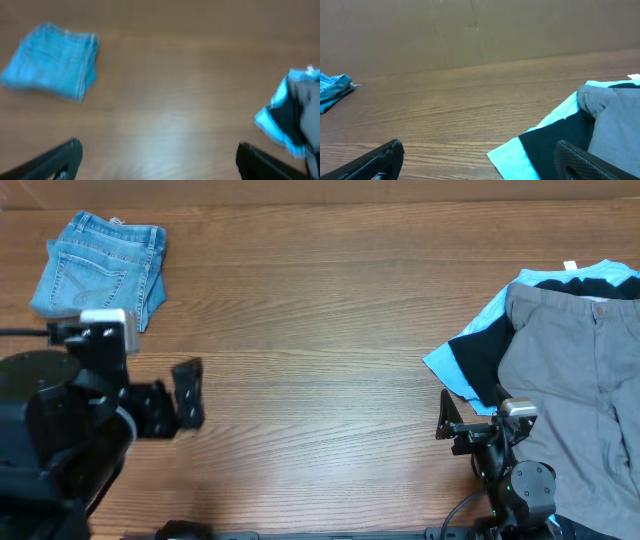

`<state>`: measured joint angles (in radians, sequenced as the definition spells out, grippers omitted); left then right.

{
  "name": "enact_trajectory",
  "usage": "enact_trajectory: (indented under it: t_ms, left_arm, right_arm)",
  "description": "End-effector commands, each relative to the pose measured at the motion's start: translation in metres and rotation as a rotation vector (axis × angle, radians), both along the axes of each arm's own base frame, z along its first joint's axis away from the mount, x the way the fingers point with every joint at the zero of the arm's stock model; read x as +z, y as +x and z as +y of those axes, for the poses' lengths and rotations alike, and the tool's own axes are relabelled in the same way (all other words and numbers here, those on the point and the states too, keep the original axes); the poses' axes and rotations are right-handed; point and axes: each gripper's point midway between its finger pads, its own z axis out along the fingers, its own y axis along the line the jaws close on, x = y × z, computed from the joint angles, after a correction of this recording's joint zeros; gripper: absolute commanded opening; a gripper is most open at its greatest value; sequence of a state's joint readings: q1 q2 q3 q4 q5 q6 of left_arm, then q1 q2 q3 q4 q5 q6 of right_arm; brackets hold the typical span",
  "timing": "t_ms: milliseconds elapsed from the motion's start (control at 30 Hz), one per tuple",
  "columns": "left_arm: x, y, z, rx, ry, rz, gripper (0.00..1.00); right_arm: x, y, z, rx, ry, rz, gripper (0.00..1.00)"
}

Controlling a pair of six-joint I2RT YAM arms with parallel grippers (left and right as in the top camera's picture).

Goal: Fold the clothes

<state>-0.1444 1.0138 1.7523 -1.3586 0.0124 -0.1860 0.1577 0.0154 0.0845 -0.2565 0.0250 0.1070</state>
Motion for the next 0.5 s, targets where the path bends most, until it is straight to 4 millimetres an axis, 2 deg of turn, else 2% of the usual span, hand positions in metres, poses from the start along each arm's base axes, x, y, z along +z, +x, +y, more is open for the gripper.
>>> enact_trajectory:
  t_ms: [0, 167, 333, 467]
  left_arm:
    - [-0.028, 0.014, -0.001, 0.014, -0.011, -0.063, 1.00]
    - [-0.063, 0.027, -0.003, 0.014, -0.035, -0.209, 1.00]
    - [-0.099, 0.016, -0.001, 0.014, -0.050, -0.305, 1.00]
    - [-0.114, 0.007, 0.001, 0.016, -0.069, -0.427, 1.00]
  right_arm:
    - [0.001, 0.000, 0.000, 0.003, -0.001, -0.011, 1.00]
    - [0.001, 0.000, 0.000, 0.003, -0.001, -0.011, 1.00]
    - [0.001, 0.000, 0.000, 0.003, -0.001, -0.011, 1.00]
    - [0.001, 0.000, 0.000, 0.003, -0.001, -0.011, 1.00]
